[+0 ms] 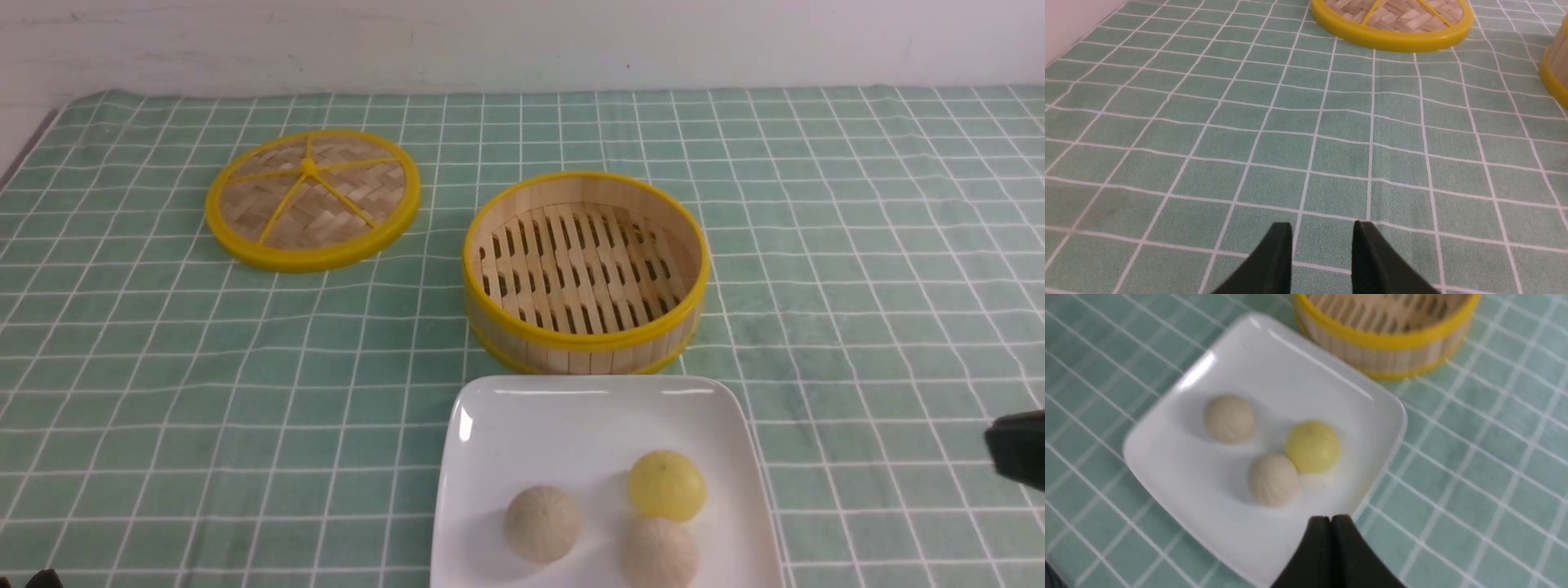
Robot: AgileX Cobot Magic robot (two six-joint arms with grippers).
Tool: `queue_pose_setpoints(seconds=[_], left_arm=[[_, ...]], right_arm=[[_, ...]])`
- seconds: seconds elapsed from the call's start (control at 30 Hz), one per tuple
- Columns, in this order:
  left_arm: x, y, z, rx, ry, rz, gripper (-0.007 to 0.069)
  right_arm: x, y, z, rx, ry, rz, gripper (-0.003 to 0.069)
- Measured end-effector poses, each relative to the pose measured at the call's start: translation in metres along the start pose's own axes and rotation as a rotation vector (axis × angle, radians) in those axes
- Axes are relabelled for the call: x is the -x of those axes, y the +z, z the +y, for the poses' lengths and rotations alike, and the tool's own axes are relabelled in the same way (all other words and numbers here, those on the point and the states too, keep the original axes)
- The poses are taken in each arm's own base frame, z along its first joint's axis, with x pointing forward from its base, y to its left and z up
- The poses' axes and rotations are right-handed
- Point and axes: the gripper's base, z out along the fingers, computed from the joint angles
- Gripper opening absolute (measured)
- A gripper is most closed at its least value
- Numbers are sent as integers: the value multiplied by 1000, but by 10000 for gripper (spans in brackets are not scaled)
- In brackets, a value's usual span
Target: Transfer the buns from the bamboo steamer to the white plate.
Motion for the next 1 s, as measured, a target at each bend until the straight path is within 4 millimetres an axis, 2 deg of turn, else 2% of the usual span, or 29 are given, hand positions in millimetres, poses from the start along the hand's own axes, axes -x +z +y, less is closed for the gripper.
queue_pose_setpoints(seconds=[0.13, 0.27, 1.0], left_arm=[[0, 0, 0, 0, 0, 0, 240], [0, 0, 0, 0, 0, 0, 240], [0, 0, 0, 0, 0, 0, 240]], right_arm=[[-15, 19, 1, 46, -24, -157, -13], [-23, 28, 0, 56, -26, -196, -11], [-31, 29, -1, 54, -29, -184, 0]])
